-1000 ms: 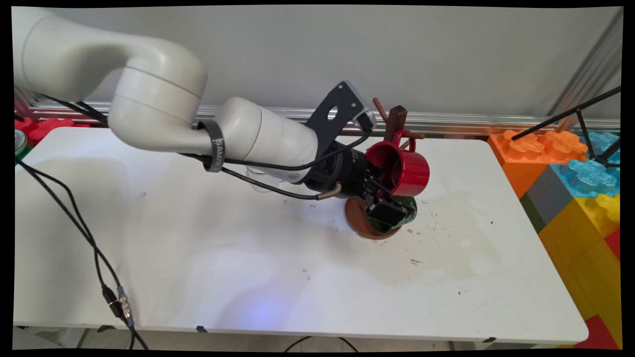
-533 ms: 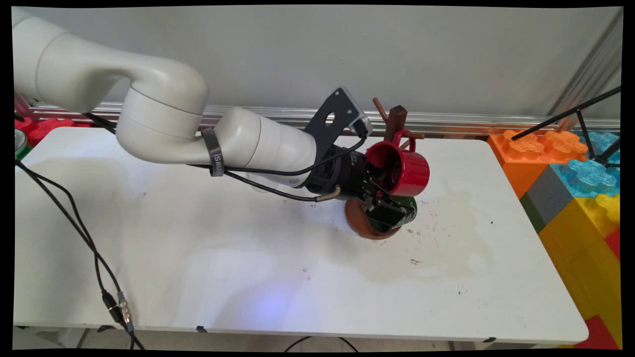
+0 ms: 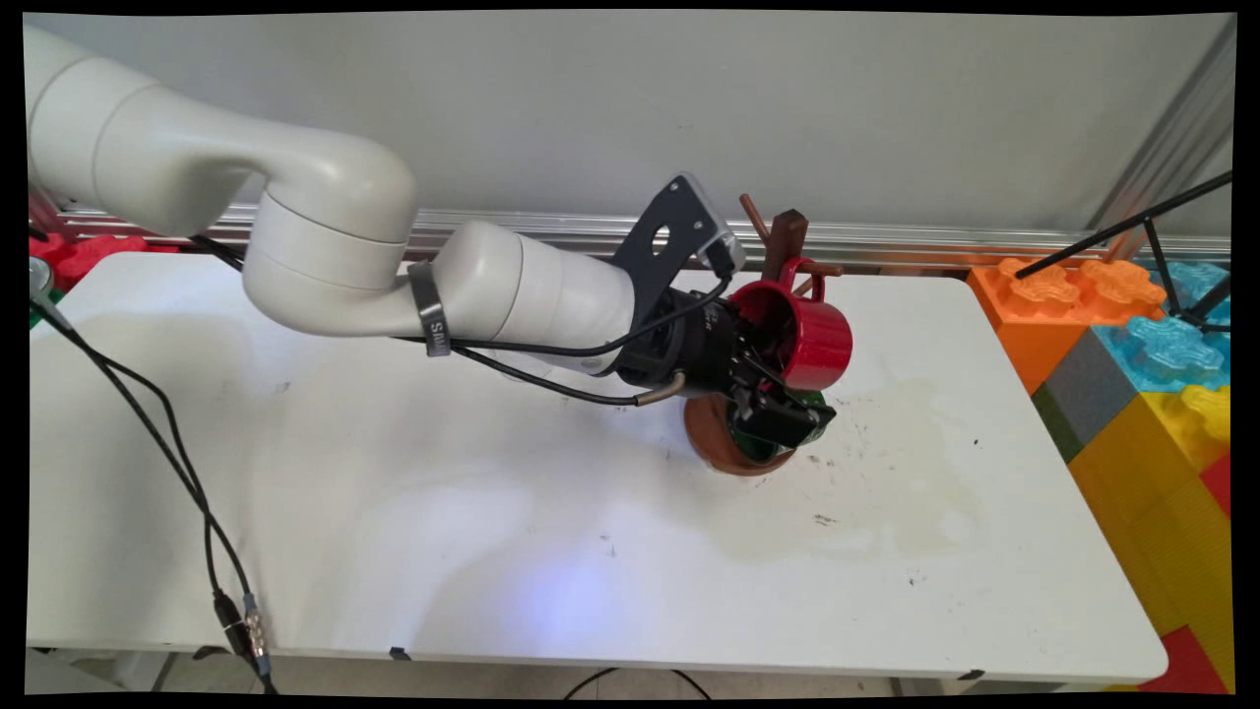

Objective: Pick up the red mug from the rack, then place the picked object on the table

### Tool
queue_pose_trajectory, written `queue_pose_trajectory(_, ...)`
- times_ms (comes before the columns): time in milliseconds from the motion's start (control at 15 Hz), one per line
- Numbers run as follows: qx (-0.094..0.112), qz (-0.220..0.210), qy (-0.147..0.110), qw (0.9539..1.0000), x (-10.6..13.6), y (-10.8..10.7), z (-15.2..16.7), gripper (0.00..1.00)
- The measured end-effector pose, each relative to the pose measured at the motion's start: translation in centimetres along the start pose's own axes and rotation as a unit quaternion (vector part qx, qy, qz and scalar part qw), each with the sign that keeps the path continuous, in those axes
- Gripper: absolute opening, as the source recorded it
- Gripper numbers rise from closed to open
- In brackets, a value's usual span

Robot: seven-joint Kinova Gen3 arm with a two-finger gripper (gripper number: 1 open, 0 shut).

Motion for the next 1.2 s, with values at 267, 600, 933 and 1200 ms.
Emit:
queue_pose_trajectory(267, -0.001, 0.006, 0.003, 1.0, -0.22, 0.07, 0.15, 1.0)
queue_pose_trajectory(600, 0.003, 0.014, 0.006, 0.9999, -0.4, -0.2, 0.36, 0.0)
queue_pose_trajectory(933, 0.008, 0.021, 0.012, 0.9997, -0.2, -0.37, 0.43, 0.0)
queue_pose_trajectory(1200, 0.011, 0.026, 0.016, 0.9995, 0.12, -0.44, 0.27, 0.0)
